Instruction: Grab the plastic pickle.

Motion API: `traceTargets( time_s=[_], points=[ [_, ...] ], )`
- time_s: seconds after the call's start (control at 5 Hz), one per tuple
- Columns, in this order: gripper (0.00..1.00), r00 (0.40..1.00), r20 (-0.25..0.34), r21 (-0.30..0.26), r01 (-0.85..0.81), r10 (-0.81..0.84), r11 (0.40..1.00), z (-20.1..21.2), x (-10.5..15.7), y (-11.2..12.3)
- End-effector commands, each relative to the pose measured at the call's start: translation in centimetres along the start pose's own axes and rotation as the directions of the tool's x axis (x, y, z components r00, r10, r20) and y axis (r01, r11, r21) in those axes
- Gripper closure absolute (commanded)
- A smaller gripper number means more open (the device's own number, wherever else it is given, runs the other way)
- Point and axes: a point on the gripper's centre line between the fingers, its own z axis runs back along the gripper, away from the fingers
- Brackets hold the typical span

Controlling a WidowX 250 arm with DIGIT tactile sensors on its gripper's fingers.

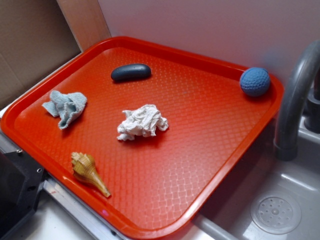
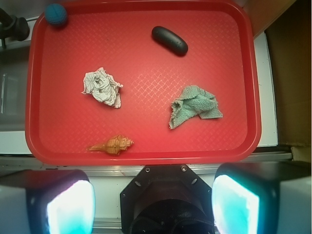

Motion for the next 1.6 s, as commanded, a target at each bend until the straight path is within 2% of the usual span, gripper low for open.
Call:
traceTargets(
  time_s=[0.0,0.2,0.4,0.6,1.2,1.4],
  points=[
    [0.00,1.000,0.000,0.000,0.000,0.000,1.000,0.0,0.0,0.0],
    [0.00,0.980,0.054,-0.036,0.194,-0.192,0.980,-3.6,4.7,1.9],
    [0.00,0.907,0.155,0.036,0.391,-0.392,0.920,-7.4,8.2,3.2],
    [0.00,0.914,0.313,0.009,0.268,-0.257,0.963,-12.2,10.9,5.5],
    [0.00,0.914,0.313,0.009,0.268,-0.257,0.963,-12.2,10.9,5.5],
    [0.00,0.886,0.306,0.000,0.367,-0.349,0.930,-17.0,13.6,6.3]
  ],
)
